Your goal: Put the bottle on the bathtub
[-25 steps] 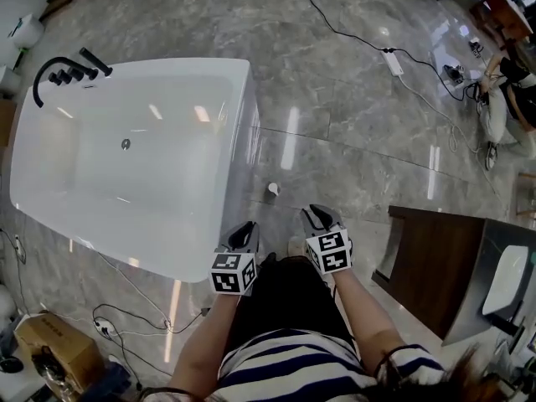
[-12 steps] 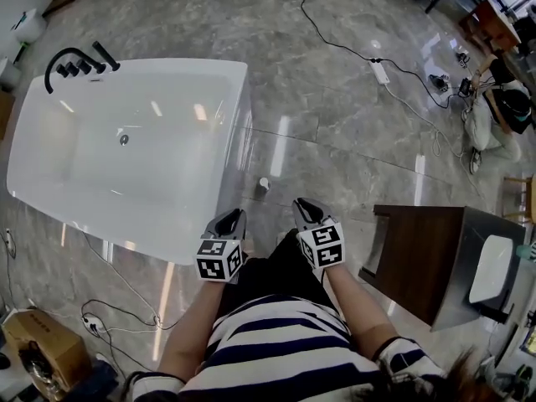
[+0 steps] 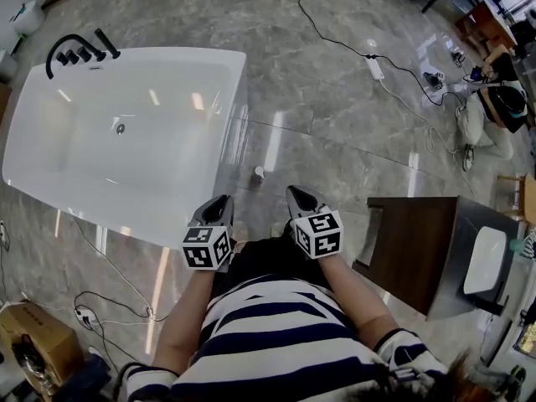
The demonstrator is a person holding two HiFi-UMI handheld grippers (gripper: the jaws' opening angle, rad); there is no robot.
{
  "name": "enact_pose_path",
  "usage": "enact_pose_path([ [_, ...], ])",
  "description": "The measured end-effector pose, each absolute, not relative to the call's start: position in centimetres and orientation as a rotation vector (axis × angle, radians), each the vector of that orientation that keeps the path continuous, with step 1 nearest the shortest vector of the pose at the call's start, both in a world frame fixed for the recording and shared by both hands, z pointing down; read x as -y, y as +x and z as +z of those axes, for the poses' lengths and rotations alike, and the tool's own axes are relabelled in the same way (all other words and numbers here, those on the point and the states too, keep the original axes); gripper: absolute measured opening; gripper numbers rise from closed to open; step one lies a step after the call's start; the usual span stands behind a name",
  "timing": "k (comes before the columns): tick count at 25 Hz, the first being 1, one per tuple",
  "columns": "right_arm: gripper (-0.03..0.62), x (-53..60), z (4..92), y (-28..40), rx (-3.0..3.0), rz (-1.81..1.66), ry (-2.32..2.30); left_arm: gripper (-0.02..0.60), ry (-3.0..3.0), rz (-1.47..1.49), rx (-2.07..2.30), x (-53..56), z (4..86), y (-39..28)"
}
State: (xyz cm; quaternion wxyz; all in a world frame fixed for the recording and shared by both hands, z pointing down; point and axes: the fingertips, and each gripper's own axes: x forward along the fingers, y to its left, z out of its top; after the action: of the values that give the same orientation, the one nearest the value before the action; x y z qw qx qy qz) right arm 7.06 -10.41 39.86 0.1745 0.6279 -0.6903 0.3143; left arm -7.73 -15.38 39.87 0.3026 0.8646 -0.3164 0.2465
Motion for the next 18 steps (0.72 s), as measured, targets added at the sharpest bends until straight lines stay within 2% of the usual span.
enact_pose_path([
  [18, 0.026, 10.96, 39.38, 6.84, 1.992, 0.898, 1.708, 0.049, 2.265, 0.625, 0.902, 15.28, 39.40, -7.83],
])
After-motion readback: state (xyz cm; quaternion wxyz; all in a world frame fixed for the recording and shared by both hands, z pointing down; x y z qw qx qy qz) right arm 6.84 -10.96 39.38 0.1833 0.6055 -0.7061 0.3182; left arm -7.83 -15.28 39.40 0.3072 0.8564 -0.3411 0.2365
